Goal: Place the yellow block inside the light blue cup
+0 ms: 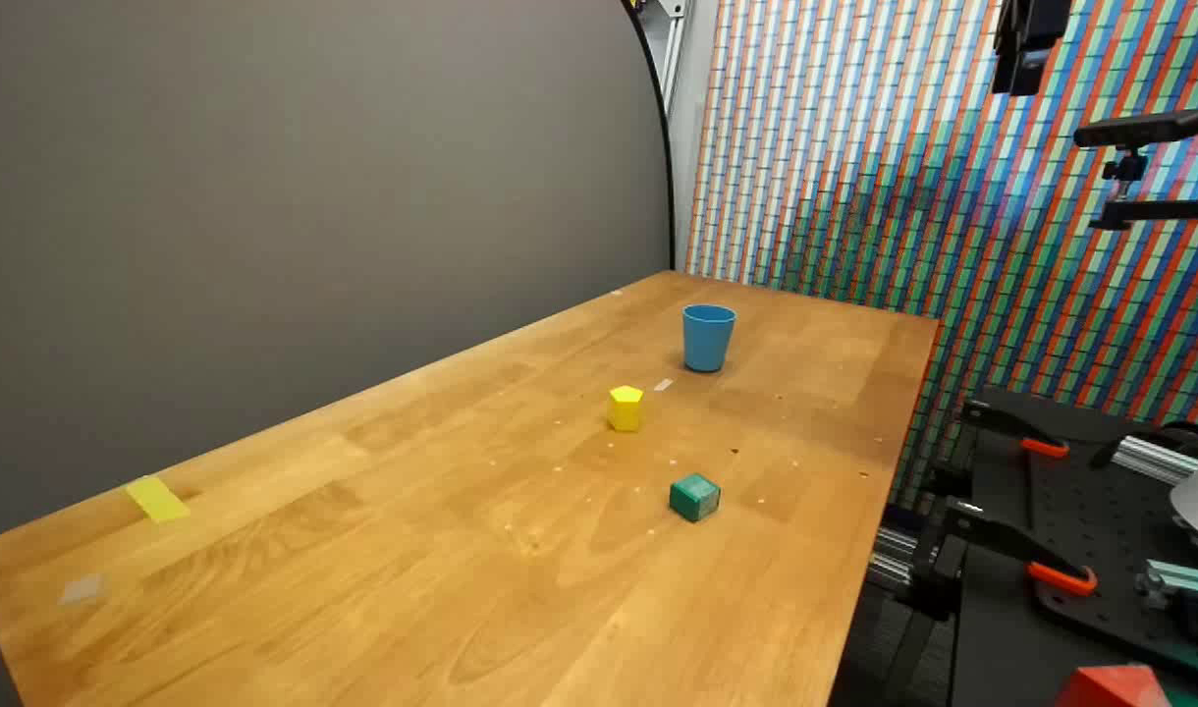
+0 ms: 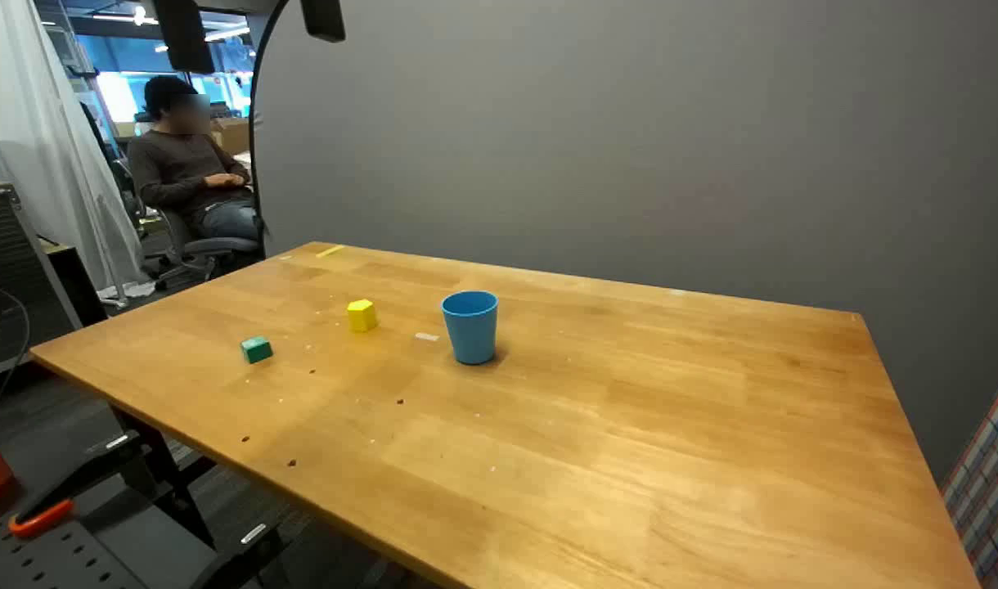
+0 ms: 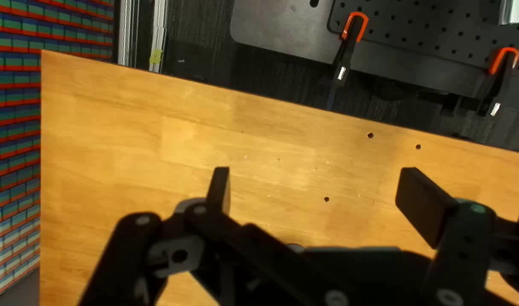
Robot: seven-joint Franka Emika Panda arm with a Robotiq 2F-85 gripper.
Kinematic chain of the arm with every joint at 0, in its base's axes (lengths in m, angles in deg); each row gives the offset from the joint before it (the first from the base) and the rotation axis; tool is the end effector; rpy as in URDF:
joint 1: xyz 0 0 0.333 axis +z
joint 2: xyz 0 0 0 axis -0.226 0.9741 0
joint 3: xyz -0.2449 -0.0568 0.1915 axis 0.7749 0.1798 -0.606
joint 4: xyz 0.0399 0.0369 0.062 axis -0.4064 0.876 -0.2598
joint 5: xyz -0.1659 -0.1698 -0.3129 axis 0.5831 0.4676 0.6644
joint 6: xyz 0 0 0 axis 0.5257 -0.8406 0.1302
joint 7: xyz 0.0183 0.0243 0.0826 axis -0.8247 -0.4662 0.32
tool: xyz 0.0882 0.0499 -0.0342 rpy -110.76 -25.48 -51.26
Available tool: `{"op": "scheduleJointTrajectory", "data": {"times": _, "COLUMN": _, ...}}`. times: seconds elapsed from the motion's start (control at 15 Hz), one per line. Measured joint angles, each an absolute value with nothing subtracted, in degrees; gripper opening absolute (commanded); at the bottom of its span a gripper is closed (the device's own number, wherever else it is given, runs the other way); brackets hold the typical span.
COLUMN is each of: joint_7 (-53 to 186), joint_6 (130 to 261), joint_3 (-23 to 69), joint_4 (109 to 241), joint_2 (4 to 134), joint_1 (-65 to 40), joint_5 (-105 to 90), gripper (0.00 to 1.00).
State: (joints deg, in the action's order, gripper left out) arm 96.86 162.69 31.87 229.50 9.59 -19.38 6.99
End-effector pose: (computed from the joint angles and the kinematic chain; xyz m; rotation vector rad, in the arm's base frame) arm 0.2977 -0.1360 0.4904 2.9984 0.3789 -0.1416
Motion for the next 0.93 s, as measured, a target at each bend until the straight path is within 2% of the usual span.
{"op": "scheduleJointTrajectory", "data": {"times": 0.47, "joint_7": 95.74, "joint_6": 164.03, "joint_3": 31.75, "joint_4": 230.53, "joint_2": 10.7, "joint_1": -18.17, "joint_5": 5.55, "gripper": 1.0}}
{"op": "scheduleJointTrajectory", "data": {"times": 0.93, "joint_7": 91.07, "joint_6": 181.11, "joint_3": 23.51, "joint_4": 236.67, "joint_2": 22.88, "joint_1": -4.7, "joint_5": -9.58, "gripper": 1.0}}
